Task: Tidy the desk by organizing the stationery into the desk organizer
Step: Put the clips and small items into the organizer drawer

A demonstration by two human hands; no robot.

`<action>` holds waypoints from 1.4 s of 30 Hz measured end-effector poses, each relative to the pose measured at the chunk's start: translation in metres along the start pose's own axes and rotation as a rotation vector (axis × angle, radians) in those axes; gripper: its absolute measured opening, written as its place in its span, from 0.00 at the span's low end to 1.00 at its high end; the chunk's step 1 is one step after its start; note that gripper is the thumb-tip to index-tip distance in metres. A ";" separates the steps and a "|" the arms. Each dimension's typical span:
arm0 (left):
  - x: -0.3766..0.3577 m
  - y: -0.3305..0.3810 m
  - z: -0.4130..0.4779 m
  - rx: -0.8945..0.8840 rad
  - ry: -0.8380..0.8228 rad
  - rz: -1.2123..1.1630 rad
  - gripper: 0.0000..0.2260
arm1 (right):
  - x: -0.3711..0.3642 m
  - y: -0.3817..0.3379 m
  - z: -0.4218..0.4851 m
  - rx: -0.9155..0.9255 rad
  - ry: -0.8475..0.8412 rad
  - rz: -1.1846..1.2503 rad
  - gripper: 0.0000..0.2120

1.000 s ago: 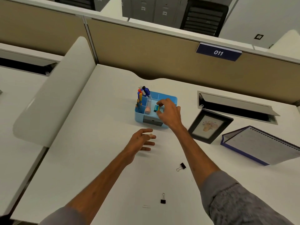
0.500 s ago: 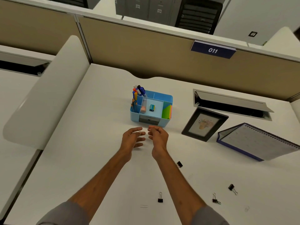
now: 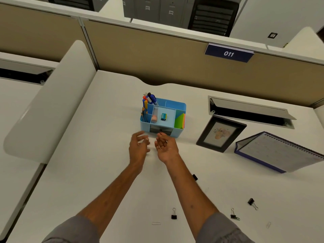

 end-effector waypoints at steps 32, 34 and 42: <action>-0.038 0.065 -0.007 -0.616 -0.071 1.227 0.35 | -0.009 0.015 0.004 0.022 -0.019 0.089 0.16; -0.039 0.068 -0.008 -0.608 -0.075 1.248 0.37 | -0.007 0.015 0.003 0.020 -0.015 0.066 0.16; -0.038 0.075 -0.012 -0.616 -0.088 1.229 0.34 | 0.002 0.022 -0.004 0.002 -0.003 0.014 0.14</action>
Point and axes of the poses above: each hand's wrist, its own z-axis towards the middle knuckle, its own x-axis out of the back of the hand, y = z × x, the point moved 10 cm from there along z, towards the middle knuckle, and after that the axes turned 15 degrees about -y, right-handed, at the moved point
